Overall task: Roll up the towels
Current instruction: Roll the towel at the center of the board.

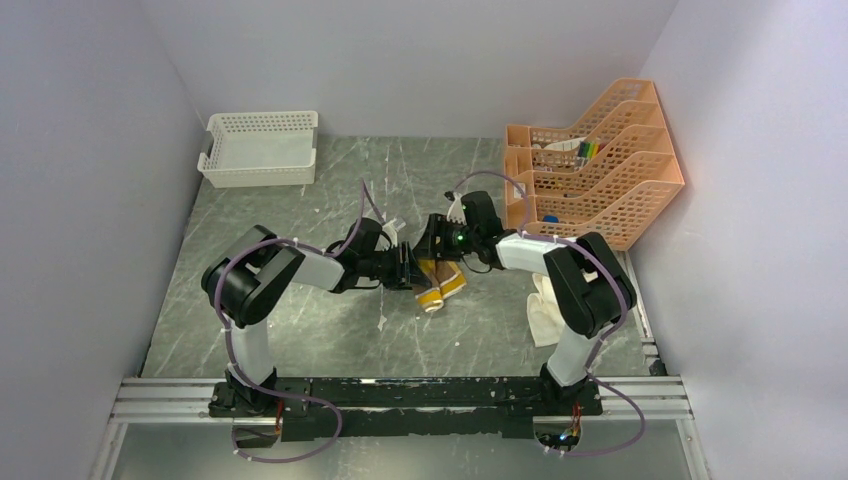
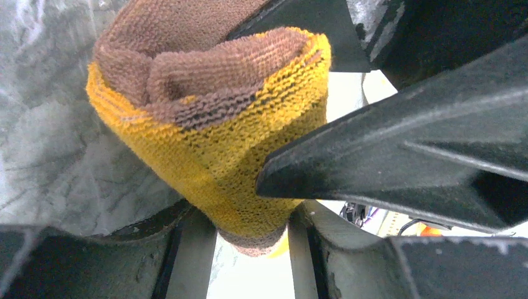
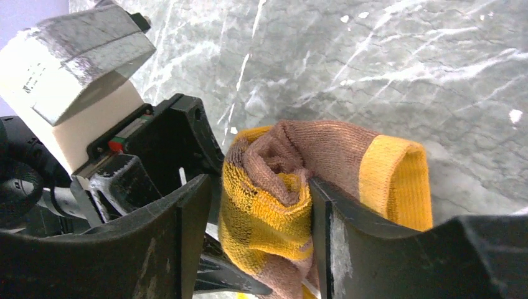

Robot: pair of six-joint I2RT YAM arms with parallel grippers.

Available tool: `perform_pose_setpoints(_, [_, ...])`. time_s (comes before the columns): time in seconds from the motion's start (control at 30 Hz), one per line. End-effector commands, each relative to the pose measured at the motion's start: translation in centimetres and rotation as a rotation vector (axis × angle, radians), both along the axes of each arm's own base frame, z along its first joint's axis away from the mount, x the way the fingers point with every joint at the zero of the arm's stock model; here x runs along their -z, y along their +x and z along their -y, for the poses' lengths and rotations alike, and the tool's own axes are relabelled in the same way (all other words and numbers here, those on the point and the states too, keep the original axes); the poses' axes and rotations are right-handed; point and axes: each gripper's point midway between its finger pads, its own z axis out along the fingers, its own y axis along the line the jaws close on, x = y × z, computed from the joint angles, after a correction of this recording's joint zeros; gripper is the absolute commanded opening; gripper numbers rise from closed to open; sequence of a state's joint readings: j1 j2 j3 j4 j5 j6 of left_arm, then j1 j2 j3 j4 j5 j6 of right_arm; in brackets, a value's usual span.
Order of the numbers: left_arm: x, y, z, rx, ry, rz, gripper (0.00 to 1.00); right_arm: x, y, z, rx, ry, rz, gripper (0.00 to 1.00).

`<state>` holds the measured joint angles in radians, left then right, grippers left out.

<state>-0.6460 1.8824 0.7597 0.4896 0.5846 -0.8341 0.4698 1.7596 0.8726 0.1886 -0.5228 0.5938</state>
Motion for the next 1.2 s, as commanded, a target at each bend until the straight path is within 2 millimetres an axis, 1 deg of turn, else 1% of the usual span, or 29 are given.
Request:
perform_pose_setpoints(0.0, [1.8,-1.5,-0.9,0.018,0.064,-0.025,0.52,-0.7,0.2,-1.5,-0.016,-0.011,0.029,0.55])
perform_pose_setpoints(0.1, [1.9,-1.5,-0.9,0.019,0.064,-0.028,0.52,-1.4,-0.1,-2.5,-0.042,-0.014,0.043,0.53])
perform_pose_setpoints(0.2, [1.7,-1.5,-0.9,0.019,0.057,-0.022,0.52,-1.5,-0.3,-3.0,-0.054,-0.01,0.04,0.51])
perform_pose_setpoints(0.27, [1.4,-1.4,-0.8,0.02,0.05,-0.016,0.52,-1.4,-0.4,-3.3,-0.059,0.01,0.03,0.48])
perform_pose_setpoints(0.4, [0.8,-1.4,-0.7,0.025,0.034,0.005,0.52,-0.4,-0.6,-4.0,-0.065,0.056,-0.004,0.38])
perform_pose_setpoints(0.5, [0.2,-1.4,-0.6,0.028,0.018,0.021,0.52,0.5,-0.8,-4.5,-0.069,0.088,-0.035,0.34])
perform_pose_setpoints(0.57, [-0.1,-1.4,-0.7,0.029,0.014,0.032,0.52,0.9,-0.8,-4.8,-0.071,0.092,-0.04,0.34])
perform_pose_setpoints(0.6, [-0.2,-1.4,-0.7,0.029,0.011,0.037,0.52,1.1,-0.7,-4.9,-0.068,0.084,-0.034,0.4])
perform_pose_setpoints(0.67, [-0.3,-1.5,-0.8,0.029,0.011,0.042,0.53,1.1,-0.2,-4.7,-0.058,0.048,0.001,0.57])
perform_pose_setpoints(0.7, [-0.3,-1.5,-0.8,0.03,0.01,0.042,0.53,0.9,0.1,-4.6,-0.056,0.014,0.026,0.64])
perform_pose_setpoints(0.73, [-0.3,-1.6,-0.8,0.031,0.011,0.039,0.53,0.2,0.8,-4.3,-0.049,-0.025,0.07,0.7])
perform_pose_setpoints(0.77, [-0.1,-1.6,-0.8,0.03,0.011,0.037,0.53,-0.2,1.3,-3.8,-0.041,-0.064,0.105,0.73])
perform_pose_setpoints(0.8, [-0.1,-1.7,-0.9,0.03,0.008,0.036,0.52,-0.5,1.6,-3.0,-0.028,-0.107,0.133,0.76])
perform_pose_setpoints(0.87, [-0.1,-1.8,-0.9,0.028,0.004,0.033,0.52,-2.6,3.2,-1.9,0.011,-0.183,0.228,0.81])
perform_pose_setpoints(0.97, [0.1,-1.8,-0.9,0.025,0.004,0.024,0.52,-4.9,4.0,0.3,0.056,-0.273,0.319,0.86])
perform_pose_setpoints(1.07, [0.4,-1.8,-0.9,0.022,0.012,0.016,0.52,-7.1,3.9,2.3,0.115,-0.321,0.382,0.9])
perform_pose_setpoints(1.17, [0.5,-1.7,-0.9,0.016,0.017,0.006,0.52,-7.4,2.4,4.7,0.16,-0.366,0.414,0.96])
